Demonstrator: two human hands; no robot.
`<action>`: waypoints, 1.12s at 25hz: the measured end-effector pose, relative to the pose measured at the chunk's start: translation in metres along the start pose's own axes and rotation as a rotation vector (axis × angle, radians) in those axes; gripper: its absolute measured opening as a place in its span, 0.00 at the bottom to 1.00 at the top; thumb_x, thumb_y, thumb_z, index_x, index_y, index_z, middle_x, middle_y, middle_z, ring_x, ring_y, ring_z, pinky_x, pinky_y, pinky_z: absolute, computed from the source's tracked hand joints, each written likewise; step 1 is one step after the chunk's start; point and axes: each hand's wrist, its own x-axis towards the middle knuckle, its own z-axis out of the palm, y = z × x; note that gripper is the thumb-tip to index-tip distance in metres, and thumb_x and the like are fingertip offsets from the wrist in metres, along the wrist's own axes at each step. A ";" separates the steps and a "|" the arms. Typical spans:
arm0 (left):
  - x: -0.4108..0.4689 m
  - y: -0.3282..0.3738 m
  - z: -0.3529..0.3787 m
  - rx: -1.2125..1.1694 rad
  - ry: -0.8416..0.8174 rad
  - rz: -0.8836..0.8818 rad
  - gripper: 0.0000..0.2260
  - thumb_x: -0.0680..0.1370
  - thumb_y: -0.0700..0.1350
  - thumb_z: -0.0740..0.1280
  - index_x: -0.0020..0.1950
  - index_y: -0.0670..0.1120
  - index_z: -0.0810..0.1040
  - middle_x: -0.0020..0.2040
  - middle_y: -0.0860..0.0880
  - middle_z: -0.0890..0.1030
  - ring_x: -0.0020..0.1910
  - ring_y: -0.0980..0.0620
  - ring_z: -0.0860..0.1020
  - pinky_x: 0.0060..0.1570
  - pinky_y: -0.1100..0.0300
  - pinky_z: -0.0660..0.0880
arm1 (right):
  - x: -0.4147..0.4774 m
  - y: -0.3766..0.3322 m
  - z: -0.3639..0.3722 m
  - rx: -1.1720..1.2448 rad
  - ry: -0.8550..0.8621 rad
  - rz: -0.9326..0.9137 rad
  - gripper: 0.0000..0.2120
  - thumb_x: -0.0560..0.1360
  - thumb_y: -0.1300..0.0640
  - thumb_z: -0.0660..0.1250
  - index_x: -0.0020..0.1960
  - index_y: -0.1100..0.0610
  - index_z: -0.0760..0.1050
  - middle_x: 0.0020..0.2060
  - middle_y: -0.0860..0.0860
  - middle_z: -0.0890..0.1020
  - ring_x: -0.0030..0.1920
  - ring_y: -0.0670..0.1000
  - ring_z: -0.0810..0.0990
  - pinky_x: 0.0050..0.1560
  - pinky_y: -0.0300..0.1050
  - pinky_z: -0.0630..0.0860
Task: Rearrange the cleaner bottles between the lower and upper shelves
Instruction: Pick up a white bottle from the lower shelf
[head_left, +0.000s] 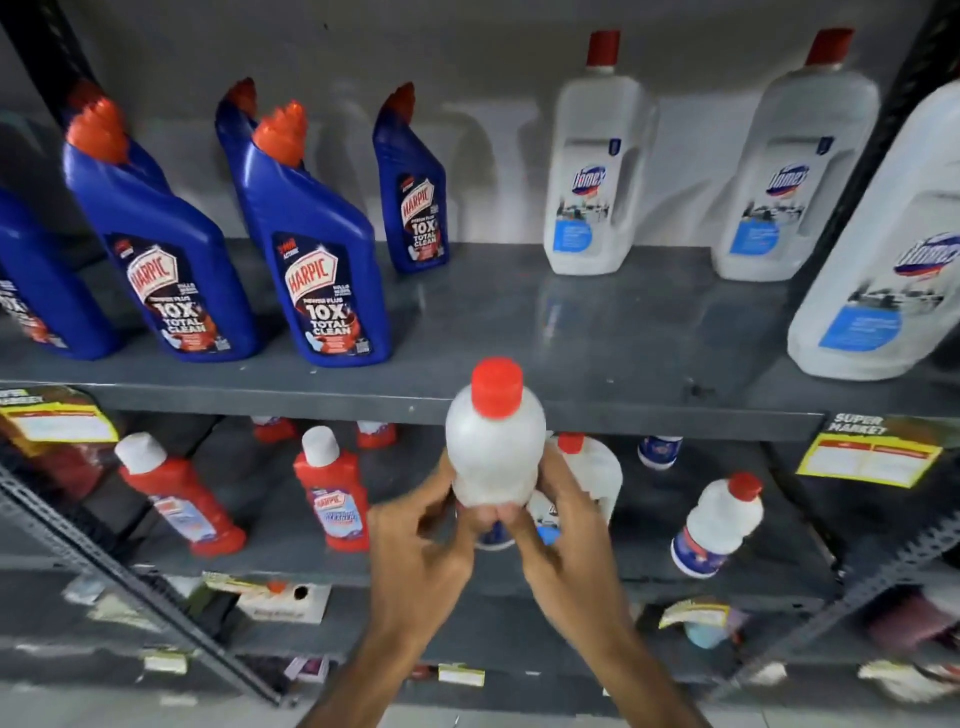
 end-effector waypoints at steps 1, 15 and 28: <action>-0.009 -0.025 0.001 0.007 -0.024 -0.053 0.11 0.71 0.38 0.71 0.52 0.43 0.84 0.34 0.54 0.85 0.32 0.58 0.76 0.34 0.69 0.72 | -0.006 0.022 0.007 -0.023 -0.021 0.052 0.23 0.76 0.46 0.65 0.68 0.50 0.70 0.56 0.40 0.82 0.58 0.44 0.80 0.55 0.32 0.74; 0.012 -0.223 0.049 0.138 -0.251 -0.437 0.12 0.65 0.37 0.74 0.46 0.45 0.84 0.41 0.49 0.85 0.44 0.54 0.81 0.46 0.49 0.82 | 0.021 0.235 0.064 -0.323 -0.050 0.529 0.21 0.72 0.61 0.67 0.64 0.52 0.70 0.59 0.55 0.79 0.60 0.55 0.77 0.63 0.57 0.78; -0.015 -0.149 0.058 0.450 -0.124 0.398 0.24 0.79 0.52 0.63 0.74 0.48 0.66 0.75 0.48 0.69 0.77 0.48 0.63 0.76 0.54 0.62 | -0.013 0.159 0.002 -0.251 0.224 0.353 0.11 0.76 0.61 0.70 0.48 0.45 0.82 0.43 0.37 0.86 0.44 0.40 0.85 0.43 0.36 0.81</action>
